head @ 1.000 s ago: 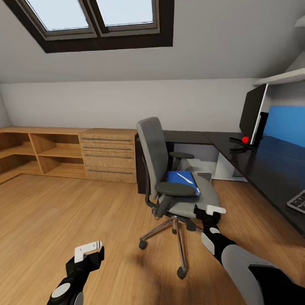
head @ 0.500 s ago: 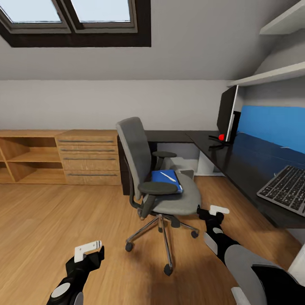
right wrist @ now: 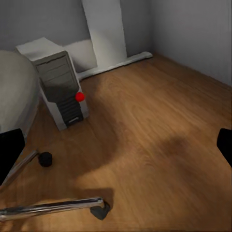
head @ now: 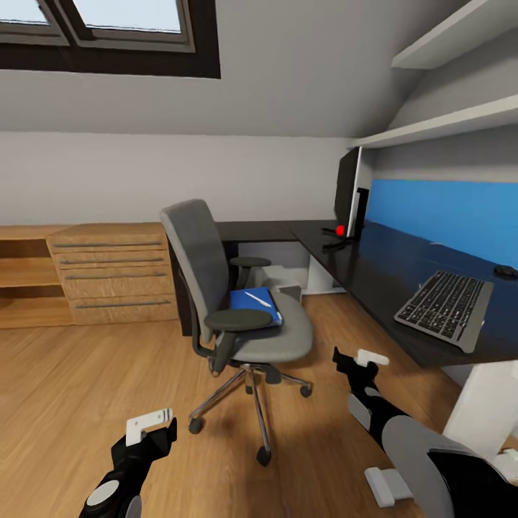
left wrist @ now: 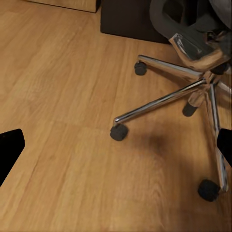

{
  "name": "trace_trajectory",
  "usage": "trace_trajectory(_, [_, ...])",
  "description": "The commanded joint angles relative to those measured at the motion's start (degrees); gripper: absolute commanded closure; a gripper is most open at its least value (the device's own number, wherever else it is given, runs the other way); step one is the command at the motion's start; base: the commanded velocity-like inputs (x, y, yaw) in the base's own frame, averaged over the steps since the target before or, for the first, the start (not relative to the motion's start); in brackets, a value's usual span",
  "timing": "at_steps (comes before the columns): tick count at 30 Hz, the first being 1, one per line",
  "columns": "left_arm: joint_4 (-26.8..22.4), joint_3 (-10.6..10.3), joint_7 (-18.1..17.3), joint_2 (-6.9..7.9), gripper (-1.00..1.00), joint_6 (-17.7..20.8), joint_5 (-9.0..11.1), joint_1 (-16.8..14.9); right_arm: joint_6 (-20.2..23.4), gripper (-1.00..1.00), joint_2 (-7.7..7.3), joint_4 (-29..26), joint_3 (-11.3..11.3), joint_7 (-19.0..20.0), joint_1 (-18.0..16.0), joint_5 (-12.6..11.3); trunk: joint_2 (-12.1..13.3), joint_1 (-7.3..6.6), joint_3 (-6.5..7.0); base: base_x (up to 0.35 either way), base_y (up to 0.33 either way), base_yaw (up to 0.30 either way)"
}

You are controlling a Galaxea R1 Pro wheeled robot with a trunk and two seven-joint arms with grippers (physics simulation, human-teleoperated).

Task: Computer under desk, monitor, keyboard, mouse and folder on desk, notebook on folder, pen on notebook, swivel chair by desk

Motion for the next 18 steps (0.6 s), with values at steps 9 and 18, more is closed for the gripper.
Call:
trace_trajectory(9, [-0.1, -0.05, 0.23, 0.04, -1.0, 0.23, 0.33, 0.01, 0.22, -1.0, -0.43, 0.24, -0.33, 13.89, 0.07, -6.89, -0.02, -0.01, -0.05, 0.0, 0.0, -0.078])
trace_trajectory(18, [-0.1, -0.07, 0.23, 0.06, -1.0, 0.16, 0.25, 0.01, 2.49, -1.0, -0.42, 0.93, -0.35, 14.59, 0.08, -7.37, -0.02, -0.01, -0.05, 0.0, 0.0, -0.001])
